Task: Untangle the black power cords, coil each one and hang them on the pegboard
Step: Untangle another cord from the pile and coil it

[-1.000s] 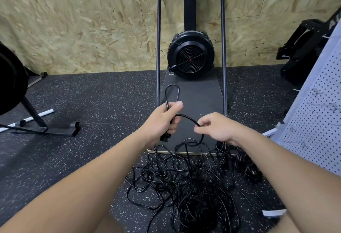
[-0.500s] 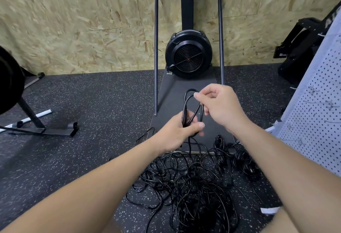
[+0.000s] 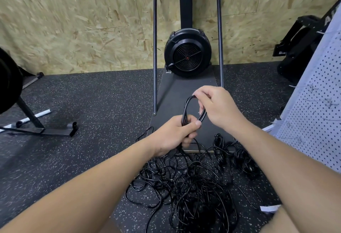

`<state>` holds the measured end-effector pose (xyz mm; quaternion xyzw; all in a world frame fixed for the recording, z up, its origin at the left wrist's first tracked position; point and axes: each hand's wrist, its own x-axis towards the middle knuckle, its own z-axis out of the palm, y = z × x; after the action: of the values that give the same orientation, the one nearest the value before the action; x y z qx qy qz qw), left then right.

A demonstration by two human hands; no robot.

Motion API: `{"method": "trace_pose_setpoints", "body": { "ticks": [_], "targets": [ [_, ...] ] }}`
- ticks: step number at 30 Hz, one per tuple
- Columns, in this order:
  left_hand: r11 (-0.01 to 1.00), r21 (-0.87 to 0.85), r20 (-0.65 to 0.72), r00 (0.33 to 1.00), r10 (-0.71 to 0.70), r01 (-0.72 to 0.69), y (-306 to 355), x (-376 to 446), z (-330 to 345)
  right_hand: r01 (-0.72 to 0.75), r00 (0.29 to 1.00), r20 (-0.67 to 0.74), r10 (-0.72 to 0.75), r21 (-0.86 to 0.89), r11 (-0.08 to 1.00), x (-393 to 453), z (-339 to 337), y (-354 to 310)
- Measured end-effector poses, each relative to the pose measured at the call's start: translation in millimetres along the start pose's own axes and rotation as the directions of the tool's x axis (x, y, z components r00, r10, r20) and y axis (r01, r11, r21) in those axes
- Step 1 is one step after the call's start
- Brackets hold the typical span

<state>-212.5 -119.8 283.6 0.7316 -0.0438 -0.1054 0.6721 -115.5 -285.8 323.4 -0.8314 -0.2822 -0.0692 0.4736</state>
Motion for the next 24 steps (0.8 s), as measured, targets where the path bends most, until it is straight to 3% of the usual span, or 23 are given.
{"method": "trace_pose_setpoints", "body": {
  "ticks": [4,10,13,20,24],
  "targets": [
    [0.998,-0.053,0.008,1.0,0.016,-0.016,4.8,1.4,-1.2,-0.164,0.985,0.011,0.173,0.377,0.912,3.2,7.7,-1.4],
    [0.991,-0.13,0.092,0.996,-0.018,0.03,9.7,-1.5,-2.5,-0.322,0.906,0.092,0.412,0.782,0.534,7.3,15.9,-16.3],
    [0.989,-0.141,0.093,0.995,-0.026,0.039,11.8,-2.5,0.5,-0.317,0.904,0.112,0.413,0.823,0.472,9.1,13.5,-17.7],
    [0.987,-0.154,0.103,0.994,-0.026,0.042,13.4,-6.2,3.5,-0.346,0.919,0.163,0.358,0.768,0.539,5.2,6.2,-9.6],
    [0.979,-0.205,0.01,1.0,0.002,0.0,12.9,-4.1,0.0,-0.495,0.85,0.329,0.411,0.765,0.412,-2.0,14.4,0.8]
  ]
}}
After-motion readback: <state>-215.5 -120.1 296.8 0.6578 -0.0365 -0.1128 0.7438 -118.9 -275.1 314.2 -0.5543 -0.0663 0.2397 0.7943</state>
